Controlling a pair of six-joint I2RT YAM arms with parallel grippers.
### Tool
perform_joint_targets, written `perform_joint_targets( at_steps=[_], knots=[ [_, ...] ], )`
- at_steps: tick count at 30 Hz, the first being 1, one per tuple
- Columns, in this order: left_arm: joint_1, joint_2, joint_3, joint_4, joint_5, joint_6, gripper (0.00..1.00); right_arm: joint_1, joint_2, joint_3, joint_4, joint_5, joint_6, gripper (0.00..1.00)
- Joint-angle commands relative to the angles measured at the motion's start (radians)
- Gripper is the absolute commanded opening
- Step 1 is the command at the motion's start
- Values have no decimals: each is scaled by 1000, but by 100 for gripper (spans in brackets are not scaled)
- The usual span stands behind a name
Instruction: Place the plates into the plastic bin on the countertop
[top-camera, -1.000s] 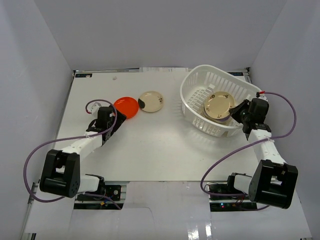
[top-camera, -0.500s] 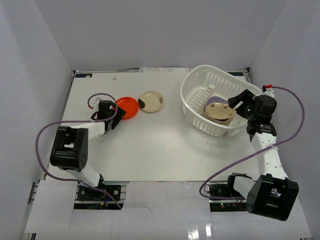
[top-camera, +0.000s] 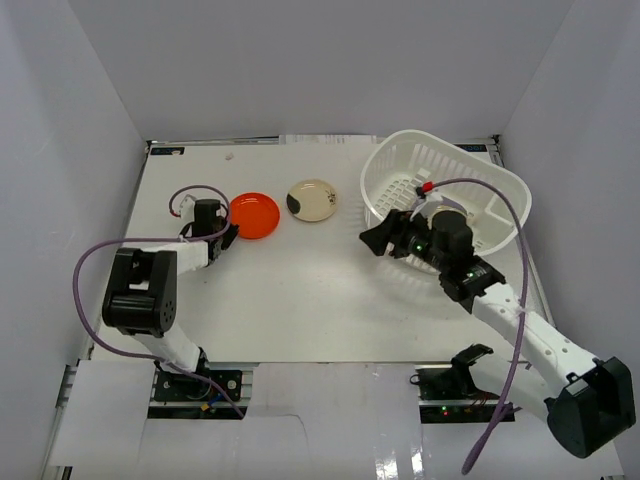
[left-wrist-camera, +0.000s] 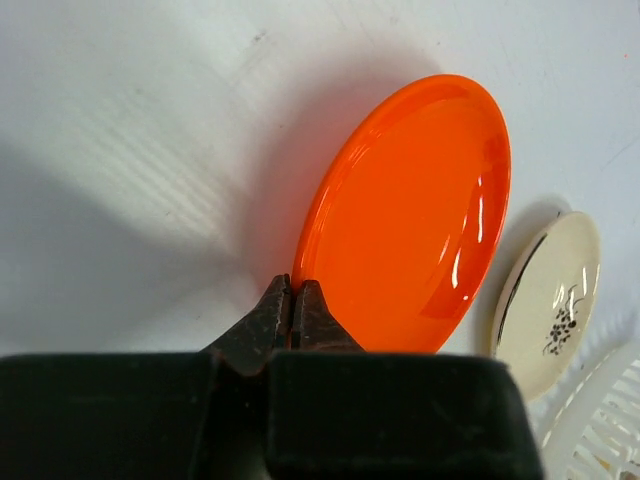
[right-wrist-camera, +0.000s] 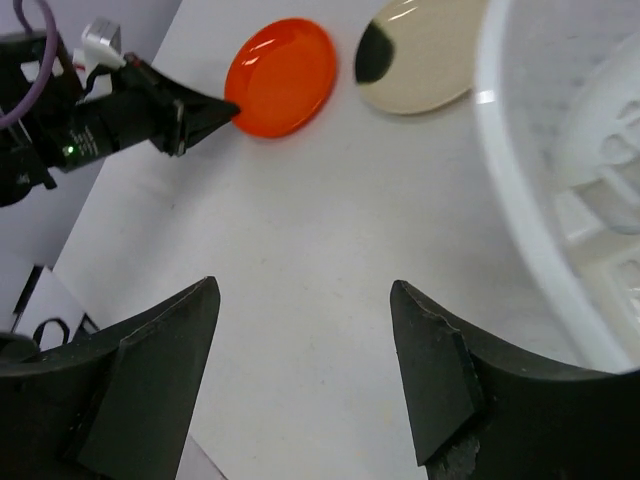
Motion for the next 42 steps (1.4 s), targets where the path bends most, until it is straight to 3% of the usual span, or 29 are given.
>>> perform_joint_targets(
  at_steps=[1,4,9,14,16,22,23,24,25,26,27,28,29,31,36,39,42],
  knots=[
    [6,-129,-87,-62,-57,31,0,138,62,2,127,85,18,76],
    [3,-316,-185,-53,-21,25,0,235,188,54,182,50,35,82],
    [-11,-636,-314,-65,201,67,0,304,374,180,220,21,51,98],
    [-15,-791,-367,-91,522,99,0,307,495,258,226,-20,63,97],
    [-17,-811,-370,-96,577,105,0,309,516,277,240,-28,81,93],
    [-23,-854,-348,-101,709,134,0,307,558,301,233,1,92,74],
    [-23,-858,-347,-98,714,136,0,307,555,301,234,10,92,61],
    [-23,-861,-341,-98,720,136,0,306,552,301,233,24,92,39],
    [-23,-863,-338,-98,731,136,0,304,546,301,229,33,93,23],
    [-23,-862,-334,-94,733,142,7,301,524,294,231,45,95,8],
    [-23,-858,-333,-94,733,143,18,297,509,291,229,80,93,8],
    [-23,-852,-327,-96,728,146,50,281,494,286,229,91,93,8],
    [-23,-837,-322,-104,705,145,65,263,452,281,228,99,92,8],
    [-23,-813,-298,-117,675,148,84,170,405,271,201,98,90,8],
    [-28,-660,-233,-117,552,140,86,-140,211,228,102,113,61,8],
    [-43,-528,-184,-79,500,131,86,-376,170,188,15,151,6,8],
    [-64,-419,-132,-38,467,119,85,-489,179,139,12,139,15,8]
  ],
)
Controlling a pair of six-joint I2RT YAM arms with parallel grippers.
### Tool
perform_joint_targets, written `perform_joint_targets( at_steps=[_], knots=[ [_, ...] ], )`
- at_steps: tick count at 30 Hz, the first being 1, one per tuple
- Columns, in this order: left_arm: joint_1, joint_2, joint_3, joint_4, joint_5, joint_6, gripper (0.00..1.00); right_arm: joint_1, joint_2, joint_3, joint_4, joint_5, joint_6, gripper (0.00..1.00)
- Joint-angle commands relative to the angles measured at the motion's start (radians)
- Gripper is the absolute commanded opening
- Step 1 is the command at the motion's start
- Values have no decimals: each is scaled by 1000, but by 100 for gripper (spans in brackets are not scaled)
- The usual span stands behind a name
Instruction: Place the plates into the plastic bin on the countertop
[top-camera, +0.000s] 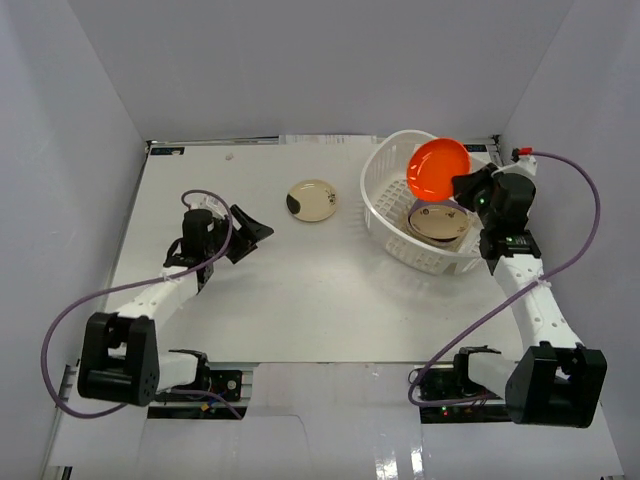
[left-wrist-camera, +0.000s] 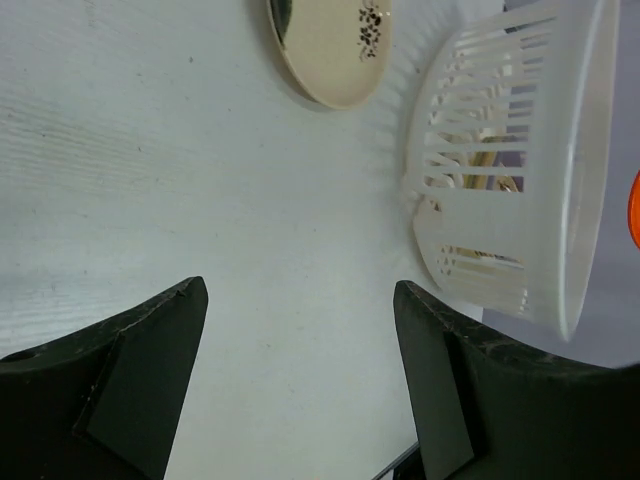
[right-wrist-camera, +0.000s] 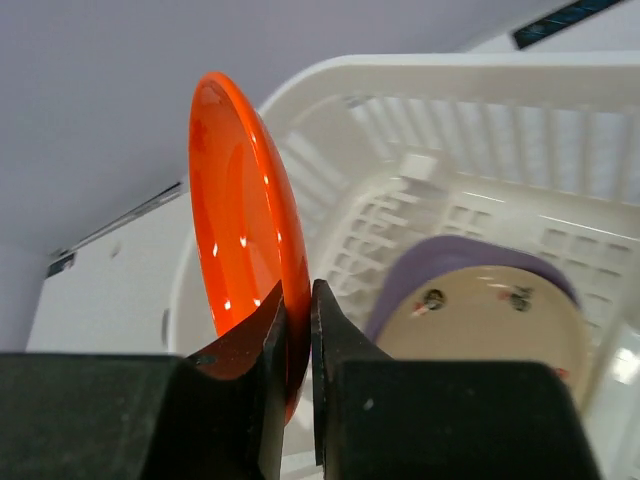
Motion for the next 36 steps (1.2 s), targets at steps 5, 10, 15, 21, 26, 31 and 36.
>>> perform_joint_targets(
  at_steps=[5,10,15,21,26,31,36],
  knots=[
    [-51,347,186,84,-90,-24,85,-198,118,-93,-50,-90,-11,8],
    [-89,520,339,80,-105,-24,85,-203,109,-139,-46,-57,-5,20],
    [-108,664,438,54,-143,-20,85,-203,47,-180,-50,-38,-11,45],
    [-112,779,530,21,-180,-9,85,-201,-63,-144,-124,-69,-59,70],
    [-123,865,605,17,-199,-9,78,-200,-166,-150,-135,-133,-60,72],
    [-137,956,677,23,-199,-44,44,-82,-241,-194,-93,-227,-39,72],
    [-126,954,691,29,-209,-44,12,205,-250,-208,-80,-152,-43,70]
  ],
)
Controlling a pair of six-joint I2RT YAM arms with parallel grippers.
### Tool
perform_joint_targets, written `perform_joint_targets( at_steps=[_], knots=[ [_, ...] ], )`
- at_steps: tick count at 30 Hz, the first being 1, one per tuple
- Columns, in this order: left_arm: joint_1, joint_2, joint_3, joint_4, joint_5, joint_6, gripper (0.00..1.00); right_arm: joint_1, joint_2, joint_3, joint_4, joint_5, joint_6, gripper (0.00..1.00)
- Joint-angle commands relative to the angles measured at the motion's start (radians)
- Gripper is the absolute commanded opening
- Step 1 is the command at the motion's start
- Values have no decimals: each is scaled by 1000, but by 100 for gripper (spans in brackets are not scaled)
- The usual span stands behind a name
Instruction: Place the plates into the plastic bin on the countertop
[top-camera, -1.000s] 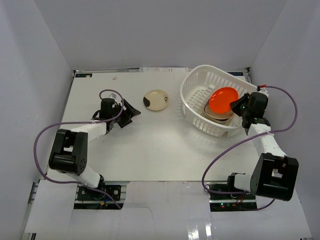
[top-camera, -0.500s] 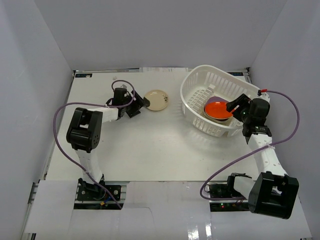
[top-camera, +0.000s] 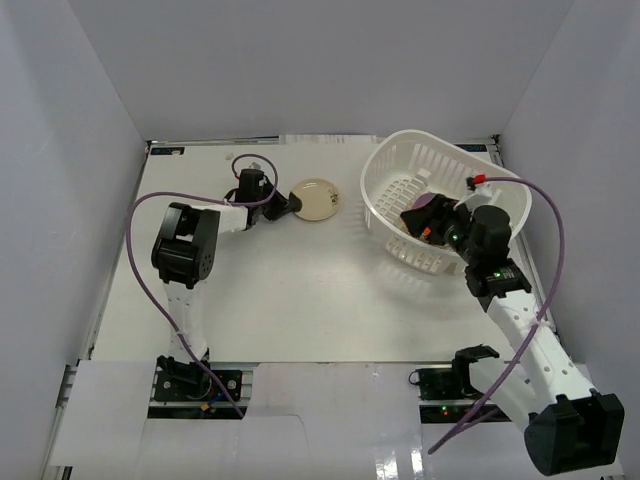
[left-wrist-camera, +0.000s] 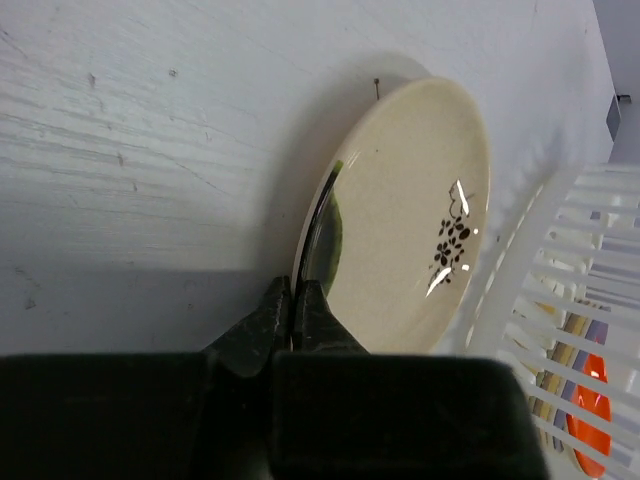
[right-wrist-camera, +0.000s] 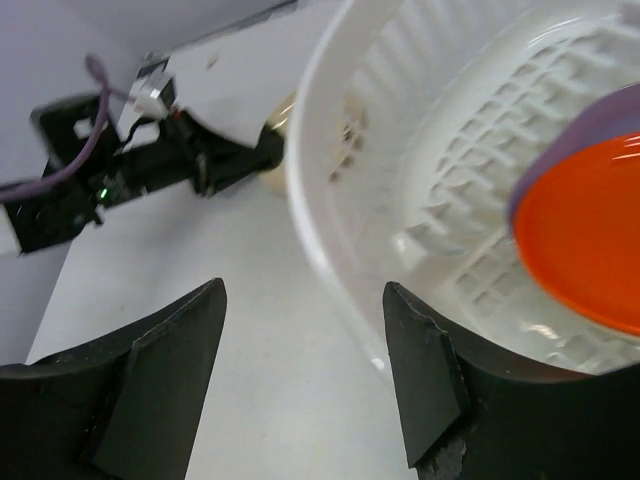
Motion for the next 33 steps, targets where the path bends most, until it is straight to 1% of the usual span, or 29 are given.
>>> perform_joint_targets(
  at_steps=[1,2,3,5,6,7,8,9,10,11,12,14,15,16,18,19,20,22,24,25,26,27,28,29,30,31,32,33],
  knots=[
    [17,-5,-18,-72,-45,18,0,153,-5,-10,38,35,-5,70],
    [25,-54,-37,-65,-48,19,0,250,-2,-4,36,94,-12,70],
    [32,-89,-63,-37,-42,21,0,292,3,13,33,121,-24,71],
    [42,-173,-158,-17,-35,30,0,357,23,29,47,144,-33,76],
    [40,-271,-192,-9,-32,45,0,395,56,39,53,135,-35,81],
    [36,-324,-227,7,-25,51,0,408,79,64,58,123,-36,95],
    [22,-376,-302,14,-17,57,0,419,101,78,68,109,-36,99],
    [11,-477,-338,21,6,79,0,440,151,93,73,71,-39,96],
    [-1,-526,-373,27,15,85,0,451,179,131,72,54,-45,91],
    [-26,-574,-445,28,26,91,0,468,205,153,63,45,-53,90],
    [-33,-667,-481,35,52,96,0,500,256,173,52,48,-65,90],
    [-59,-756,-548,37,70,91,0,521,296,219,27,64,-82,90],
    [-66,-796,-603,35,104,91,0,531,322,223,26,83,-78,90],
    [-72,-873,-625,29,119,88,0,531,331,224,27,93,-73,91],
    [-75,-940,-677,12,164,84,0,532,348,216,33,117,-62,92],
    [-76,-997,-689,9,181,79,0,531,354,217,29,124,-59,94],
    [-78,-1025,-700,6,198,76,0,534,359,225,21,138,-58,95],
    [-81,-1082,-714,0,239,74,0,537,374,233,0,162,-55,100],
    [-83,-1108,-700,-40,257,84,0,540,368,231,1,167,-47,89],
    [-83,-1119,-697,-49,265,87,0,541,363,228,15,167,-39,78],
    [-83,-1140,-696,-54,268,91,0,543,359,222,30,150,-32,71],
    [-83,-1148,-694,-61,271,90,0,541,350,208,50,140,-21,58],
    [-83,-1152,-691,-61,283,90,0,541,348,208,64,137,-13,36],
    [-83,-1157,-690,-61,296,94,1,541,339,210,67,141,-7,22],
    [-83,-1157,-683,-78,308,99,6,543,331,202,76,147,7,8],
    [-83,-1156,-668,-87,317,107,14,541,324,199,88,156,10,8],
    [-83,-1154,-660,-112,342,135,50,537,305,202,85,196,10,8],
    [-83,-1156,-648,-142,356,159,68,529,298,216,76,228,-7,8]
  ],
)
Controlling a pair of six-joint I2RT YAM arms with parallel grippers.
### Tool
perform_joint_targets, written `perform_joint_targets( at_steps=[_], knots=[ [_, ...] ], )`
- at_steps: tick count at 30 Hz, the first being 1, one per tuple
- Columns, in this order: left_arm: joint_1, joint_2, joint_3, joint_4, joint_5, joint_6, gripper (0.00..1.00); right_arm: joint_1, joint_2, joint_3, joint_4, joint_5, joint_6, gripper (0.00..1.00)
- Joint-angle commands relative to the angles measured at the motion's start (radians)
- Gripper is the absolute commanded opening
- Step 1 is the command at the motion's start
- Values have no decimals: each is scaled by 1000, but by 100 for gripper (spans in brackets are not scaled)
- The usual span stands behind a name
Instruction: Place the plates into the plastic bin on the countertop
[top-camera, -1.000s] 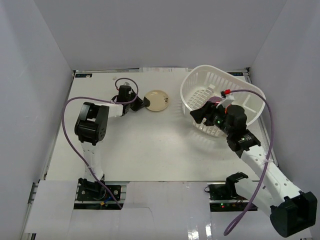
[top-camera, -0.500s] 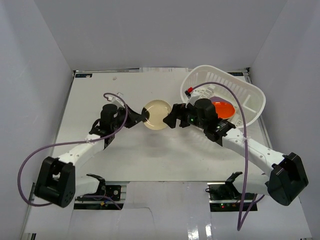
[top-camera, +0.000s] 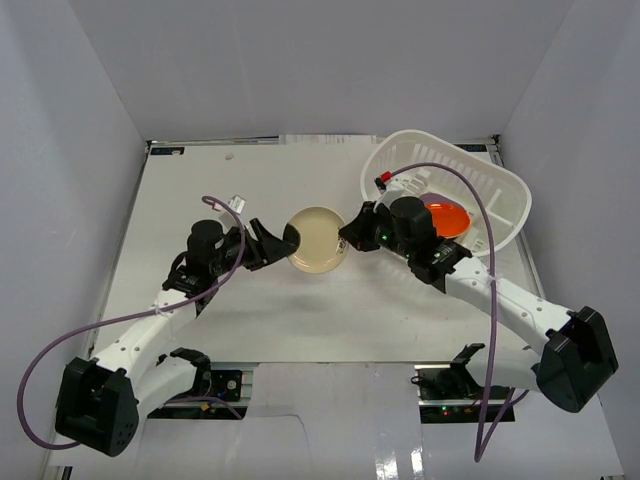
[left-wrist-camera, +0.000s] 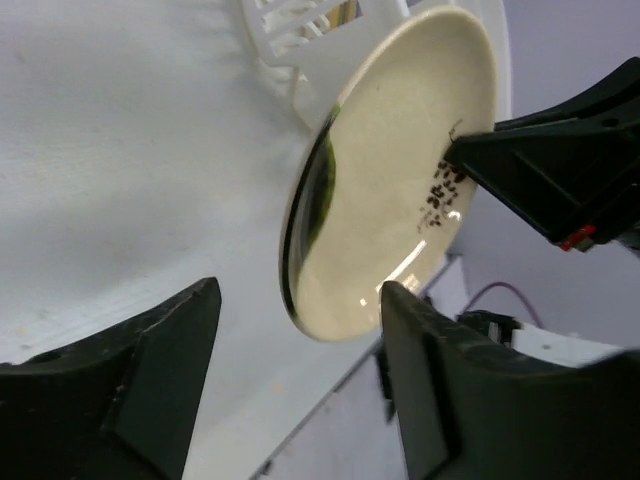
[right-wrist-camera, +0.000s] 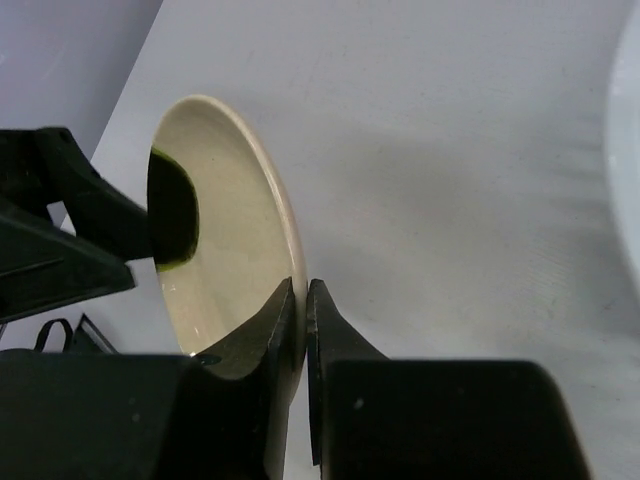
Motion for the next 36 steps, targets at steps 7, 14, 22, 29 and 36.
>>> perform_joint_targets(
  at_steps=[7,14,22,29,36],
  knots=[
    [-5,-161,207,-411,53,300,98,-428,-149,76,-109,141,-62,8],
    [-5,-282,94,-478,-41,364,98,-696,-101,27,-185,121,-34,8],
    [-5,-328,62,-471,-51,377,98,-777,-75,-30,-209,235,-23,19],
    [-5,-359,59,-469,-50,377,98,-791,-46,30,-271,140,-37,55],
    [-5,-386,59,-478,-105,369,98,-791,-132,96,-311,29,-50,81]
  ],
)
